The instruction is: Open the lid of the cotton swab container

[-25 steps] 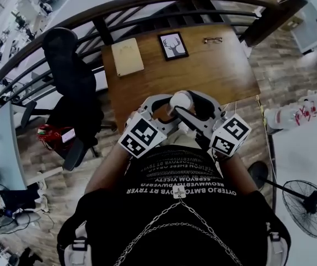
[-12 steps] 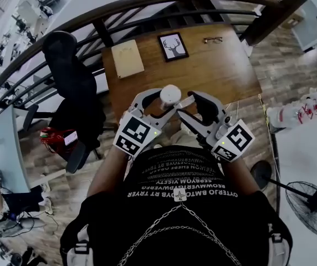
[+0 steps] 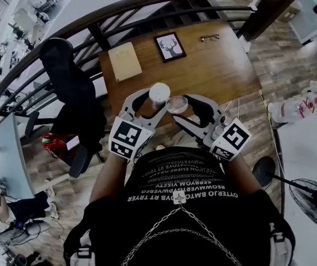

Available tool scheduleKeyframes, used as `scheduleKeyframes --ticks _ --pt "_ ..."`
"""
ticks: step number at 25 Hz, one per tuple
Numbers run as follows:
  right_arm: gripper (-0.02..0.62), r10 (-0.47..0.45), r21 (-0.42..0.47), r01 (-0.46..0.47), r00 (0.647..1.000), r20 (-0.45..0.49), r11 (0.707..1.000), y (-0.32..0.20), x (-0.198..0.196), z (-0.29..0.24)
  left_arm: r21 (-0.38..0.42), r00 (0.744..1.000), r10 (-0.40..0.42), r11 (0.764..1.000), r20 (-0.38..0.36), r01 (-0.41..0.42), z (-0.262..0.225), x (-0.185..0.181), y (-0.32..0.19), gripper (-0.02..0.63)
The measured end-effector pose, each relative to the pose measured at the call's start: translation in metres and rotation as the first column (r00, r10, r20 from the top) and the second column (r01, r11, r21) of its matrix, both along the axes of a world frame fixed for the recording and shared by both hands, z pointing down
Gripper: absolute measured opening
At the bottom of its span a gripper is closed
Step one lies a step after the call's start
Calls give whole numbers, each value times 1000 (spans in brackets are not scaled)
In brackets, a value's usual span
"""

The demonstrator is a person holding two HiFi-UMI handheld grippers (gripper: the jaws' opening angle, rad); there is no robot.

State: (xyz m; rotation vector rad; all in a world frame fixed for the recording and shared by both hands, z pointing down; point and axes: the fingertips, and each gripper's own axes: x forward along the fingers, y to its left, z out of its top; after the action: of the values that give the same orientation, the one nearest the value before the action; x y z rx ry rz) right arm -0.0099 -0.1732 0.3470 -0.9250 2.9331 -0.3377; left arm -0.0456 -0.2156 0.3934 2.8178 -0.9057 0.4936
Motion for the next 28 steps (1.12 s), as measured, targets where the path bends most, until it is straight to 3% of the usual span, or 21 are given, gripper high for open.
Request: scheduleKeyframes --ticks 6,9,13,17,21,24,28 --pt "245 37 -28 -38 999 -20 999 -6 12 10 53 993 -118 992 -8 118 -4 -25 -17 256" --pt "210 128 -39 -131 990 -61 991 -19 34 16 96 981 -193 976 -36 196 -13 -42 -26 256" --pt "62 343 -45 -351 930 -134 935 -41 81 24 180 962 -269 945 -48 273 -32 -60 -30 256" --pt "19 461 11 -465 872 -167 885 -48 112 15 225 947 -317 921 -44 319 -46 -72 -29 256" --pt "15 523 80 -518 831 -190 852 -50 132 3 226 932 -358 905 -48 359 -52 -84 -28 256" --pt "15 556 112 -545 807 -200 831 -50 142 -3 205 922 -373 899 -99 386 -61 -89 -27 256" --pt "15 549 116 -537 809 -210 836 -51 143 -5 238 920 -376 889 -106 391 -72 -85 -27 256"
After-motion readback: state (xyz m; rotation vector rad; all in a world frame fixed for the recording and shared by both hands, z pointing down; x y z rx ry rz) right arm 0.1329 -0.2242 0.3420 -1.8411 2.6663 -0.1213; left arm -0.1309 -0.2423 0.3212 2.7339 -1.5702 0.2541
